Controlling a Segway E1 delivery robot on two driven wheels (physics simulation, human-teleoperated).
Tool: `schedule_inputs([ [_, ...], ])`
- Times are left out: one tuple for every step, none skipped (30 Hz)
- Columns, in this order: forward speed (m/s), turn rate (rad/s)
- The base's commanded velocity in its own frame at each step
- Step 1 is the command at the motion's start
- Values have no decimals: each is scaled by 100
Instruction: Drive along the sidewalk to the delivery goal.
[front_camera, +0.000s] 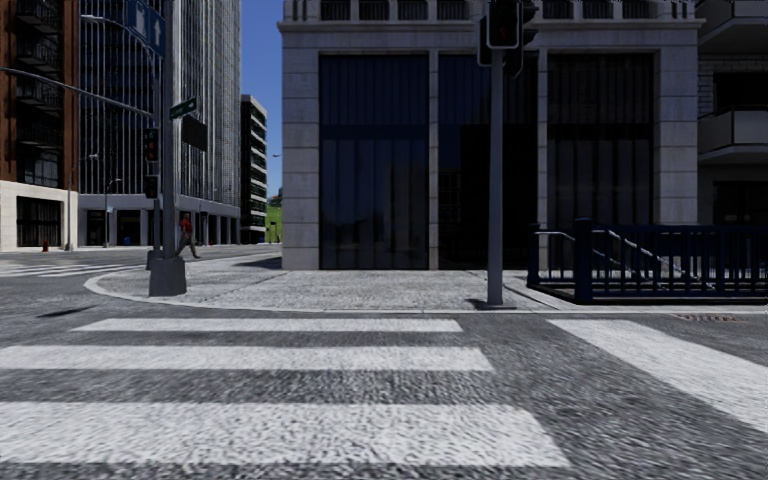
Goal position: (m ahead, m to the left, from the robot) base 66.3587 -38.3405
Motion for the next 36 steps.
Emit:
schedule_inputs([
  [200,18],
  [200,18],
  [200,18],
  [200,19],
  [200,19],
  [200,19],
  [200,19],
  [200,19],
  [200,22],
  [200,24],
  [200,25],
  [200,25],
  [200,26],
  [200,26],
  [200,27],
  [200,27],
  [200,27],
  [200,27],
  [200,27],
  [200,27],
  [200,27],
  [200,27],
  [200,27],
  [200,27],
  [200,29],
  [200,30],
  [200,30],
  [200,31],
  [200,32],
  [200,34],
  [200,35],
  [200,35],
  [200,36],
  [200,36],
  [200,36],
  [200,36],
])
